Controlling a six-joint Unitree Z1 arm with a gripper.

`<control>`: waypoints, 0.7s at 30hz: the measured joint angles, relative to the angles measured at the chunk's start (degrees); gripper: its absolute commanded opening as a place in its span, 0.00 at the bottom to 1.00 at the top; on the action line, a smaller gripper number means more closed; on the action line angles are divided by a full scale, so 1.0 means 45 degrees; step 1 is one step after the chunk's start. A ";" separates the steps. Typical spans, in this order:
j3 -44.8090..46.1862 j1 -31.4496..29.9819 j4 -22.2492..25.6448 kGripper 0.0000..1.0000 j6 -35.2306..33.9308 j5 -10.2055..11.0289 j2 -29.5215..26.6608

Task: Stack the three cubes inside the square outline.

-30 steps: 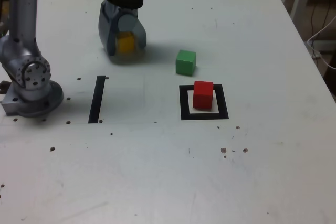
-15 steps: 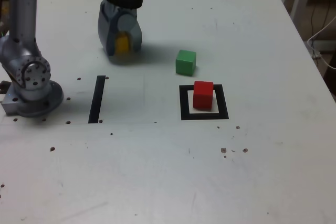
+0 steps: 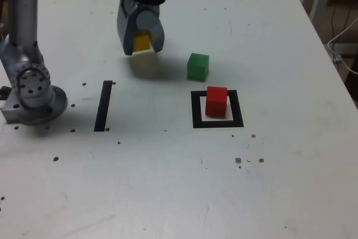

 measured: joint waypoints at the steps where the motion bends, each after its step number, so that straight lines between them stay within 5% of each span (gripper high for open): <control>1: -0.0202 -0.0328 0.0227 0.28 -0.0149 -0.0012 -0.0071; 21: -0.3432 -0.5316 0.2751 0.27 -0.1966 -0.1166 -0.0209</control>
